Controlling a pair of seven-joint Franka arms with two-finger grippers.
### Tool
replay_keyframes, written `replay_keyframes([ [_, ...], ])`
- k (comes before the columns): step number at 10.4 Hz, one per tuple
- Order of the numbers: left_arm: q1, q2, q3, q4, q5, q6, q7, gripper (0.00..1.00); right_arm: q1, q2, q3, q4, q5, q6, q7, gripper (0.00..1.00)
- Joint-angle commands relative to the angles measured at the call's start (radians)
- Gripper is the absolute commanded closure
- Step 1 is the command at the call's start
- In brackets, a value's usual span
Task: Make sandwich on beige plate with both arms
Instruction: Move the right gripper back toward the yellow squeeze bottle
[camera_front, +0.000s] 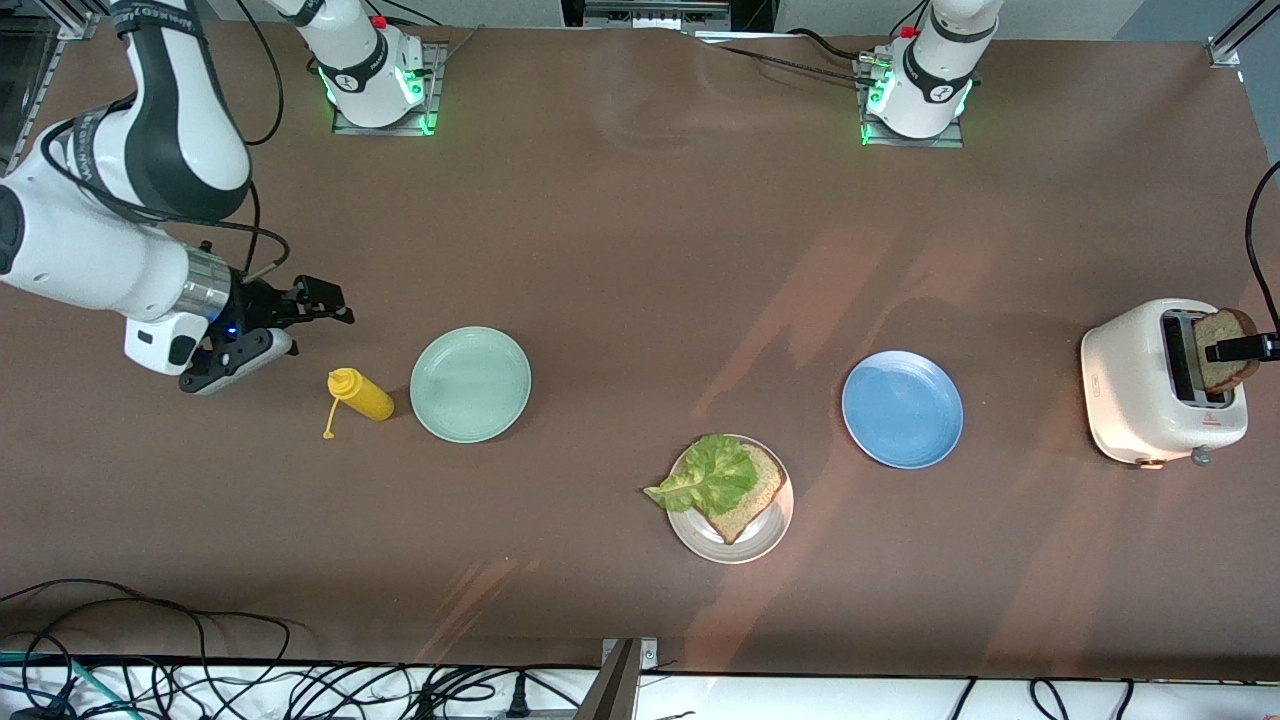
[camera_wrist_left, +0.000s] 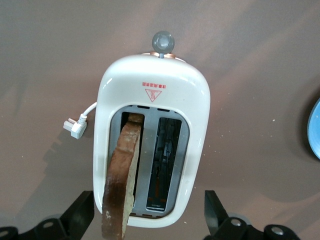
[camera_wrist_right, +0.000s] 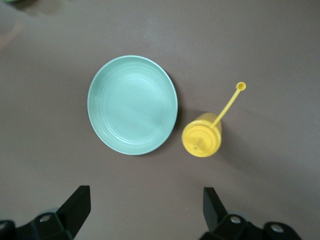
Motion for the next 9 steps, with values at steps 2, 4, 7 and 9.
replay_keyframes([
  [2,0.015,0.013,-0.005,0.006,0.034,0.016,0.027,0.03,-0.113,0.079,0.02,0.017,0.036,-0.004,-0.359,0.0],
  [4,0.015,0.015,-0.005,0.001,0.06,0.033,0.027,0.04,-0.162,0.163,0.011,0.065,0.13,-0.005,-0.599,0.0],
  [7,0.015,0.021,-0.005,-0.001,0.06,0.034,0.027,0.04,-0.187,0.309,-0.064,0.144,0.289,-0.068,-0.931,0.0],
  [9,0.015,0.021,-0.005,0.001,0.062,0.034,0.027,0.04,-0.188,0.408,-0.118,0.194,0.421,-0.158,-1.11,0.0],
])
